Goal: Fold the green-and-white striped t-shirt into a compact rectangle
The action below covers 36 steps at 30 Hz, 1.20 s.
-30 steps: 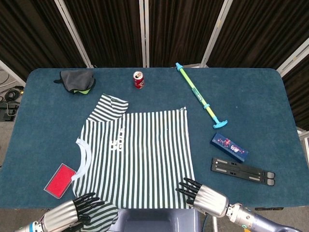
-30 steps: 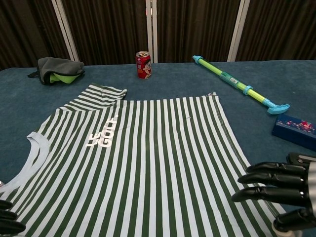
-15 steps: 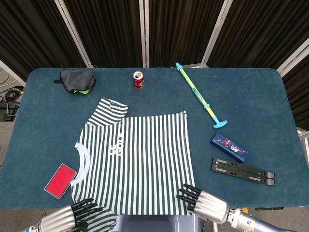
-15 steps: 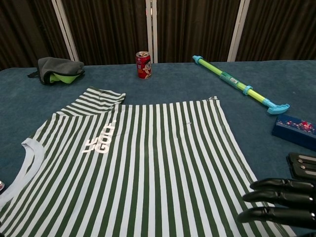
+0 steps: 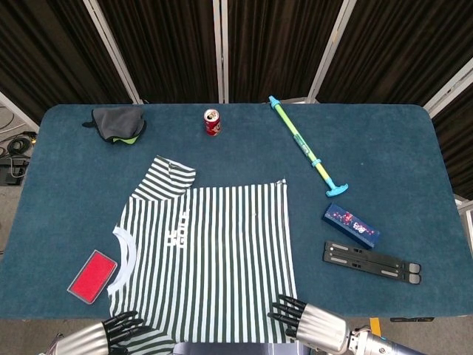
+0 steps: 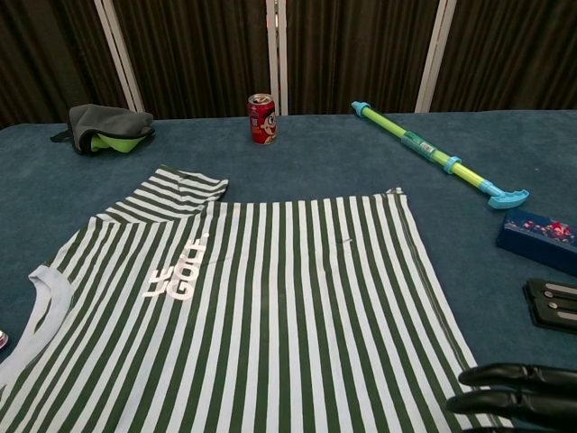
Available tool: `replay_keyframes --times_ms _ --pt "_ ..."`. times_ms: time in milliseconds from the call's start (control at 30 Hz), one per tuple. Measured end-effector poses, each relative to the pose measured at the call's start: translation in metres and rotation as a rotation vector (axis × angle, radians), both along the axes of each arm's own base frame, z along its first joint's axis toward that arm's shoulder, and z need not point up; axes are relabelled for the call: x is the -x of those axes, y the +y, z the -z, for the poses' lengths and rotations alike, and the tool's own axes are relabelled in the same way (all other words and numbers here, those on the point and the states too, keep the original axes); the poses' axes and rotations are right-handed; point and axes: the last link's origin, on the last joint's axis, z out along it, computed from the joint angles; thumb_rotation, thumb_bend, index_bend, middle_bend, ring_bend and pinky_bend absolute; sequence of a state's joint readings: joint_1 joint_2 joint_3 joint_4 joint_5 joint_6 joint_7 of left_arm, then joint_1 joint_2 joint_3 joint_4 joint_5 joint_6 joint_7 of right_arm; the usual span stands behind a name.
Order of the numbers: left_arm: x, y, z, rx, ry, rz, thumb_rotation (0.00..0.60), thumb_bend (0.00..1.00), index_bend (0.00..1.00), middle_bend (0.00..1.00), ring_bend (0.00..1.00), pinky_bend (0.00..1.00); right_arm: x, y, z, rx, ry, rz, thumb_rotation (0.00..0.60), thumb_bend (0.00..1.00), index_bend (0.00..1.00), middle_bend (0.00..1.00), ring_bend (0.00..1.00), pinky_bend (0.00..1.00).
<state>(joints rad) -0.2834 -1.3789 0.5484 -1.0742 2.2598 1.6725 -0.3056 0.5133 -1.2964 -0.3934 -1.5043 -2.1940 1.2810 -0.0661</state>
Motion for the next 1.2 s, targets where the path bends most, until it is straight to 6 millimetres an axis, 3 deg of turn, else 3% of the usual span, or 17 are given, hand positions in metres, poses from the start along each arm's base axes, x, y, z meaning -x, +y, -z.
replay_keyframes --times_ms 1200 --pt "0.002 -0.011 -0.002 0.06 0.026 0.021 0.6 0.61 0.86 0.0 0.0 0.0 0.001 0.014 0.0 -0.044 0.024 -0.022 0.6 0.46 0.75 0.11 0.0 0.0"
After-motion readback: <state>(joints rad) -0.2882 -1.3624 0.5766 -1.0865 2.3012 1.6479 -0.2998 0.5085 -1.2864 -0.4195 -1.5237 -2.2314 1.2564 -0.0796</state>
